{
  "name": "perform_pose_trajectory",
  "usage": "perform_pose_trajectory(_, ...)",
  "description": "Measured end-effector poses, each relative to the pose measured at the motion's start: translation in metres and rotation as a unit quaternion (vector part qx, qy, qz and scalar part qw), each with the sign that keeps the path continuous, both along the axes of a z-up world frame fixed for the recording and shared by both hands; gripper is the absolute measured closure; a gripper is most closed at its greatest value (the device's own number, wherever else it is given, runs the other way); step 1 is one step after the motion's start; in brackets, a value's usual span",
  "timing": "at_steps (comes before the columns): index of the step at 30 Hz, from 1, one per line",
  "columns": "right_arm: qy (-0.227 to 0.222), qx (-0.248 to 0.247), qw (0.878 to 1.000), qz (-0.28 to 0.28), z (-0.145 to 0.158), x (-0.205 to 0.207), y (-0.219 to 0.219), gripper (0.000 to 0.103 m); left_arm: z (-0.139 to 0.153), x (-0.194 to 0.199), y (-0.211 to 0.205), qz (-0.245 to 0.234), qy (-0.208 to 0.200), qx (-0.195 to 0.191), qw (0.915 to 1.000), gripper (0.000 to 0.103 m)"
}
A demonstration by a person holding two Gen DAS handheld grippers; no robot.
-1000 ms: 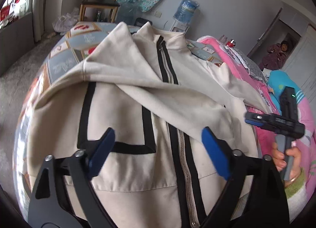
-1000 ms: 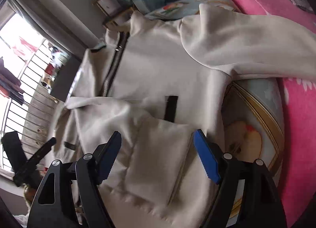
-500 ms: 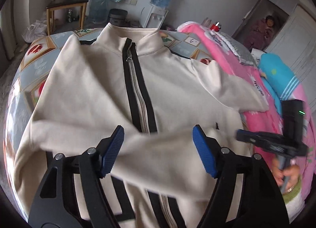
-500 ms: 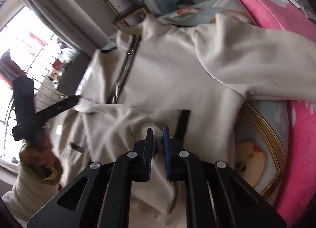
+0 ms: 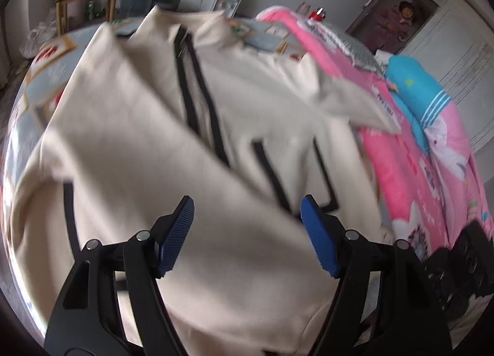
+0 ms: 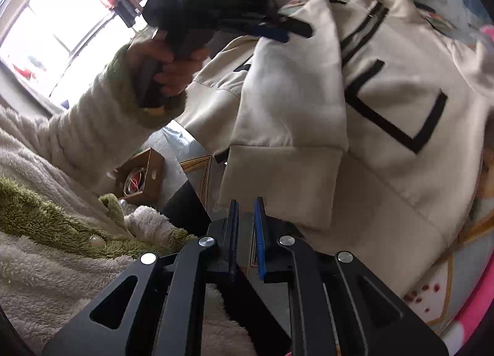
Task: Fold large clothes
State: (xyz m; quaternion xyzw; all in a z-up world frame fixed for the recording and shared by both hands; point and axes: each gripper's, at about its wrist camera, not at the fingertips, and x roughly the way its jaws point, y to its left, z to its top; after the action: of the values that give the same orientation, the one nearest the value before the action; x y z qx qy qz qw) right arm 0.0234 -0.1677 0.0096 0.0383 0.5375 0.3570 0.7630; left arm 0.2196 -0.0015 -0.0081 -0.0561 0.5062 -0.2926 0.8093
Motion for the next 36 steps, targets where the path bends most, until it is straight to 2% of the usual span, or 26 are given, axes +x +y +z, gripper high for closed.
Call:
perform_pose_trajectory(1,0.009,0.02,0.999,-0.033,-0.001,-0.003,-0.011,0.084,-0.007,-0.011,0.006,0.006,0.0,0.012,0.9999,0.035)
perform_pose_trajectory(3,0.019,0.057,0.992,-0.112,-0.001,-0.003,-0.035,0.049,-0.017,-0.026,0.016,0.022,-0.005,0.024,0.9995,0.035)
perform_pose_trajectory(4,0.023,0.074,0.986,-0.147,-0.002,0.0,-0.044,0.046,-0.02,-0.034,0.023,0.031,-0.007,0.021,0.9993,0.035)
perform_pose_trajectory(6,0.045,0.095,0.974,-0.201,-0.011,0.005,-0.057,0.045,-0.023,-0.042,0.034,0.05,-0.011,0.015,0.9986,0.035)
perform_pose_trajectory(8,0.064,0.097,0.965,-0.234,-0.024,0.014,-0.058,0.045,-0.024,-0.048,0.045,0.07,-0.02,0.004,0.9974,0.035)
perform_pose_trajectory(11,0.077,0.067,0.966,-0.236,-0.036,0.027,-0.044,0.045,-0.023,-0.052,0.062,0.102,-0.035,-0.012,0.9941,0.035)
perform_pose_trajectory(12,0.077,0.042,0.968,-0.233,-0.041,0.031,-0.035,0.051,-0.022,-0.051,0.067,0.113,-0.039,-0.011,0.9927,0.035)
perform_pose_trajectory(13,0.075,0.016,0.971,-0.227,-0.043,0.035,-0.026,0.061,-0.022,-0.051,0.074,0.125,-0.045,-0.01,0.9911,0.035)
perform_pose_trajectory(14,0.075,-0.005,0.973,-0.218,-0.046,0.037,-0.018,0.081,-0.021,-0.052,0.081,0.135,-0.048,-0.011,0.9896,0.035)
perform_pose_trajectory(15,0.075,-0.014,0.974,-0.212,-0.046,0.041,-0.014,0.096,-0.021,-0.053,0.089,0.148,-0.053,-0.008,0.9875,0.035)
perform_pose_trajectory(17,0.049,-0.04,0.977,-0.203,-0.029,0.055,-0.005,0.096,-0.021,-0.051,0.101,0.17,-0.057,0.002,0.9838,0.035)
perform_pose_trajectory(18,0.024,-0.047,0.978,-0.204,-0.009,0.069,-0.004,0.096,-0.022,-0.05,0.105,0.179,-0.058,0.006,0.9822,0.035)
perform_pose_trajectory(21,-0.043,-0.027,0.978,-0.205,0.055,0.109,-0.01,0.096,-0.021,-0.043,0.121,0.207,-0.059,0.02,0.9763,0.035)
perform_pose_trajectory(24,-0.128,0.012,0.97,-0.207,0.141,0.153,-0.023,0.096,-0.014,-0.033,0.125,0.219,-0.07,0.034,0.9725,0.035)
perform_pose_trajectory(26,-0.159,0.037,0.964,-0.212,0.179,0.171,-0.035,0.096,-0.01,-0.022,0.121,0.219,-0.075,0.051,0.9714,0.035)
perform_pose_trajectory(28,-0.17,0.052,0.958,-0.226,0.198,0.185,-0.048,0.096,-0.011,-0.006,0.116,0.221,-0.07,0.077,0.9697,0.035)
perform_pose_trajectory(30,-0.156,0.047,0.956,-0.245,0.19,0.193,-0.068,0.096,-0.015,0.005,0.114,0.229,-0.066,0.089,0.9672,0.035)
perform_pose_trajectory(32,-0.121,0.026,0.954,-0.273,0.16,0.201,-0.094,0.096,-0.02,0.012,0.114,0.237,-0.064,0.1,0.9643,0.035)
perform_pose_trajectory(34,-0.071,-0.022,0.949,-0.305,0.114,0.212,-0.128,0.096,-0.026,0.016,0.116,0.24,-0.056,0.102,0.9637,0.035)
perform_pose_trajectory(36,-0.033,-0.114,0.937,-0.328,0.067,0.228,-0.15,0.096,-0.03,0.016,0.118,0.241,-0.051,0.099,0.9642,0.035)
